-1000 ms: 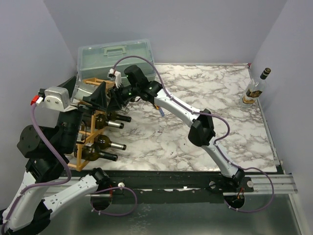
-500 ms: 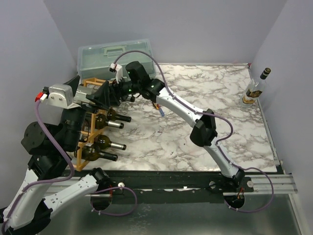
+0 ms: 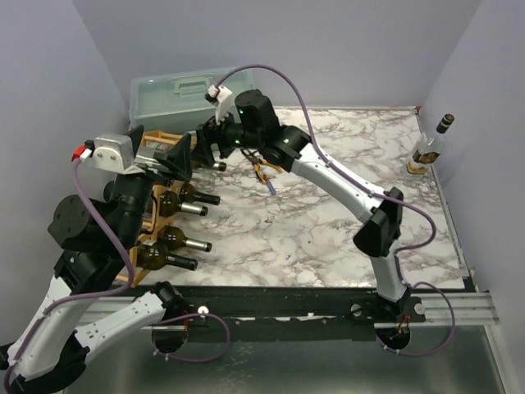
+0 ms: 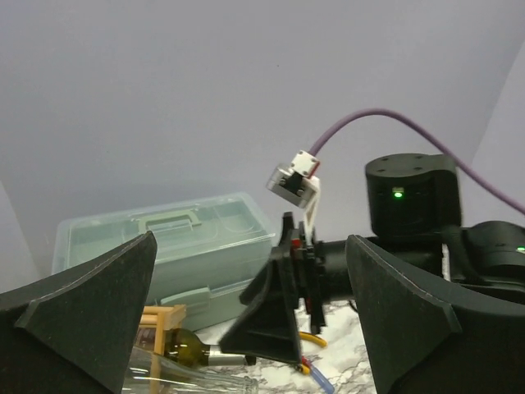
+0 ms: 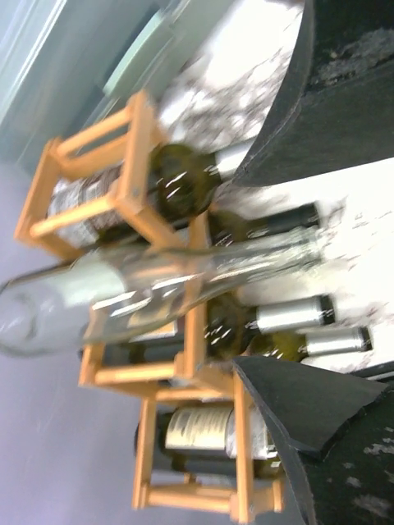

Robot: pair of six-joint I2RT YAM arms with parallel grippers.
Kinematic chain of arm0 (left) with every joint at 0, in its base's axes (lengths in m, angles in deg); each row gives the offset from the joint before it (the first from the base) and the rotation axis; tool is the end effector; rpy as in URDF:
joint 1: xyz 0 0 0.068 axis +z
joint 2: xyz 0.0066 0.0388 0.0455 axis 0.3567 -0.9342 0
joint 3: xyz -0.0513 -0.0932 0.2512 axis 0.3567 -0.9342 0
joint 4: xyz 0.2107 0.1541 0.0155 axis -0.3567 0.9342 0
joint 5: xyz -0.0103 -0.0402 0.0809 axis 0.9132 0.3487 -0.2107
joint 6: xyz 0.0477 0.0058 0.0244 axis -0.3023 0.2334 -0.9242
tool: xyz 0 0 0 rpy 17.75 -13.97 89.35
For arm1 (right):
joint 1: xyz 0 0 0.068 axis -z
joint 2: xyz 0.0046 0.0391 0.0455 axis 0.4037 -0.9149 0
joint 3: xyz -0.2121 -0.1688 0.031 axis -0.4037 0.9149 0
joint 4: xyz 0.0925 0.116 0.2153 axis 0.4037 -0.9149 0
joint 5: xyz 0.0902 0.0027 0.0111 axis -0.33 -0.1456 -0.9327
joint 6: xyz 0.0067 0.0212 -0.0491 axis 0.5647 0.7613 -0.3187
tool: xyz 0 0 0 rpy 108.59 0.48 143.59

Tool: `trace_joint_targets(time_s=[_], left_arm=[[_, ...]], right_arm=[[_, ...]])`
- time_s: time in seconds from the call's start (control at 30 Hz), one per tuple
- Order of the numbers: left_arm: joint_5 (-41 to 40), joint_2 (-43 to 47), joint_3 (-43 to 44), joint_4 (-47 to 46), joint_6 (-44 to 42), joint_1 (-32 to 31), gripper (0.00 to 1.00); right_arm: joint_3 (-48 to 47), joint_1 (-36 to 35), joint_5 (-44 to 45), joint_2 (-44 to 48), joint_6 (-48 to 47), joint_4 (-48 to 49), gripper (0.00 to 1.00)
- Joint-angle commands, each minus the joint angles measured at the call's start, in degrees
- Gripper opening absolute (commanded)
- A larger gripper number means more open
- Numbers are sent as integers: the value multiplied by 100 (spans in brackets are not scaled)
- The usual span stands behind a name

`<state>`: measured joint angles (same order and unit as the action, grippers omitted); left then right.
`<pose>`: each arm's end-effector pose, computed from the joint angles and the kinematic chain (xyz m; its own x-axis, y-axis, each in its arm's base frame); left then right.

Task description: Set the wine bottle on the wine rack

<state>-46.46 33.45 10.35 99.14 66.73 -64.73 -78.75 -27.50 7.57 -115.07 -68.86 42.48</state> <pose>0.0709 -0.0452 0.5043 0.3065 -0.1665 -0.9372 0.2771 0.9575 -0.0795 0.3006 0.3951 0.4057 -0.3284 -0.1402 -0.9341 -0.8974 0.3547 0.2623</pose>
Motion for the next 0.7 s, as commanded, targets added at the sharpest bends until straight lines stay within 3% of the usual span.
trace_joint_targets(time_s=[0.0, 0.13, 0.4, 0.67], left_arm=[[71, -202, 13, 12, 60, 33, 99], [98, -323, -77, -51, 7, 32, 99], [161, -693, -605, -981, -276, 33, 99], [285, -2159, -390, -1686, -841, 32, 99]], right_arm=[[1447, -16, 1241, 1167, -512, 245, 88], [2977, 133, 2364, 2248, -923, 447, 95], [6111, 939, 3095, 3781, -451, 901, 96], [6749, 1815, 3737, 4475, -343, 475, 98]])
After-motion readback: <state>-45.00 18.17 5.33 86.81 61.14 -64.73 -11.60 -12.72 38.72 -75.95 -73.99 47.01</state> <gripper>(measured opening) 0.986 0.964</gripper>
